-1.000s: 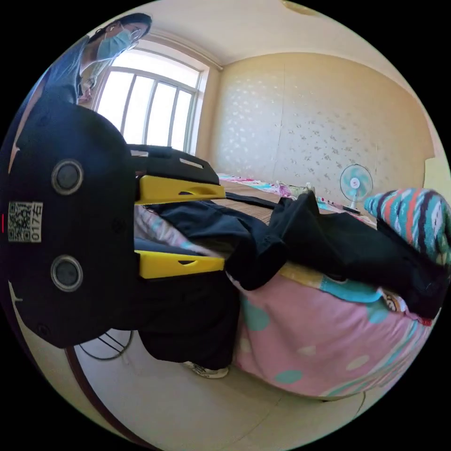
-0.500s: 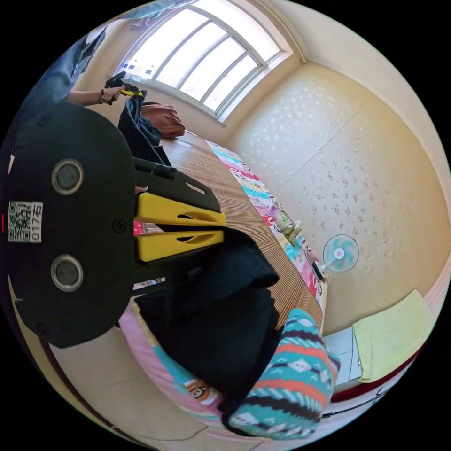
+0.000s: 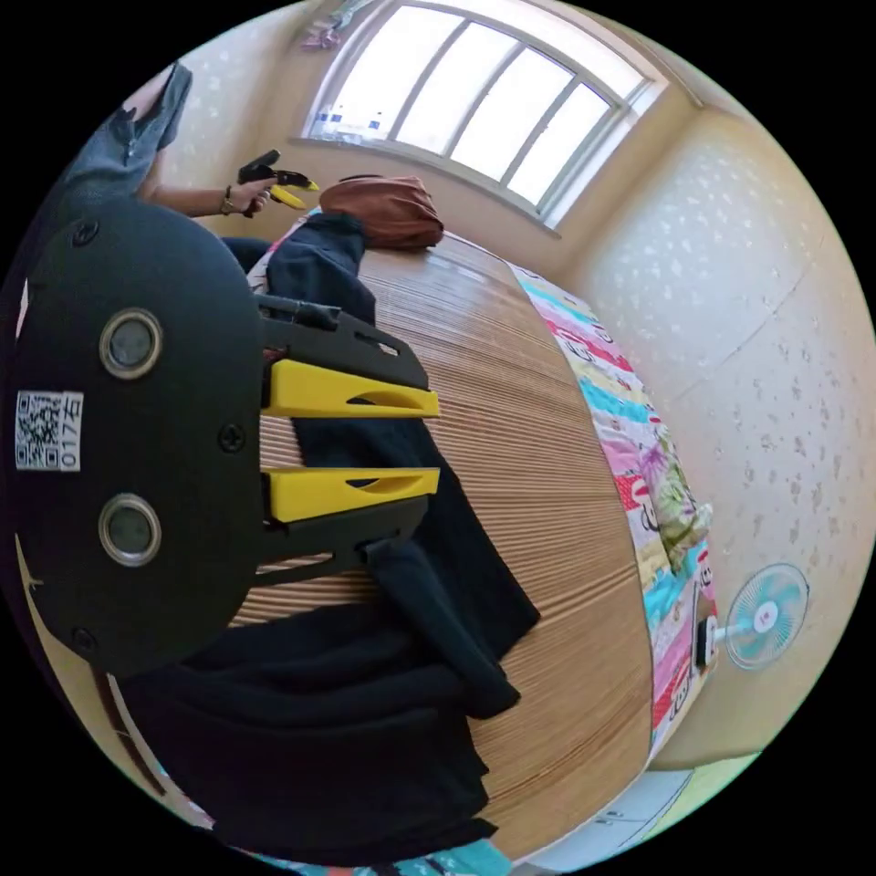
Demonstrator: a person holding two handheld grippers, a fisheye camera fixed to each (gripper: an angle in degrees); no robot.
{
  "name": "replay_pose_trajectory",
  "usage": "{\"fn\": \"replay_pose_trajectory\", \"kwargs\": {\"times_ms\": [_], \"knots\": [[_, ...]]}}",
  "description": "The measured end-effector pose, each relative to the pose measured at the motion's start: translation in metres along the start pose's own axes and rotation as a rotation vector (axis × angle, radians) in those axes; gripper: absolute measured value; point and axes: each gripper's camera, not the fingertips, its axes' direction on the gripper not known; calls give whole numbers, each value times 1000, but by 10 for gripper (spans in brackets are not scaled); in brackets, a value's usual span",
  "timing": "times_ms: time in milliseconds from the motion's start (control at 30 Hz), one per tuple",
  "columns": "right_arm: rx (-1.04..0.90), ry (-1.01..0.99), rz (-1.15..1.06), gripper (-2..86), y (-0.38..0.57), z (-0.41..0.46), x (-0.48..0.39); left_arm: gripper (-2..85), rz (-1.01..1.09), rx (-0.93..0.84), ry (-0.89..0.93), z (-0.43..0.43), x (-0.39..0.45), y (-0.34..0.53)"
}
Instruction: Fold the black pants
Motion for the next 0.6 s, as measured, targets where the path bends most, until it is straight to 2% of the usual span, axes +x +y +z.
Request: {"fn": "replay_pose_trajectory", "kwargs": {"times_ms": [100, 200, 333, 400, 467, 567, 600], "knots": [[-82, -130, 39, 78, 61, 14, 14, 202, -51, -95, -8, 29, -20, 2], [-59, -263, 118, 70, 117, -1, 37, 152, -54, -199, 107, 63, -24, 0], [59, -288, 270, 35, 172, -43, 87, 62, -47, -232, 450, 89, 1, 1], [122, -319, 364, 23, 189, -64, 109, 55, 124, -281, 410, 85, 49, -14], [212, -367, 373, 16, 201, -93, 121, 52, 467, -296, 317, 59, 131, -37], [213, -336, 374, 11, 198, -116, 119, 51, 770, -127, 333, -7, 194, -53], [208, -334, 369, 11, 197, -118, 118, 51, 782, -95, 330, -19, 196, -57]]}}
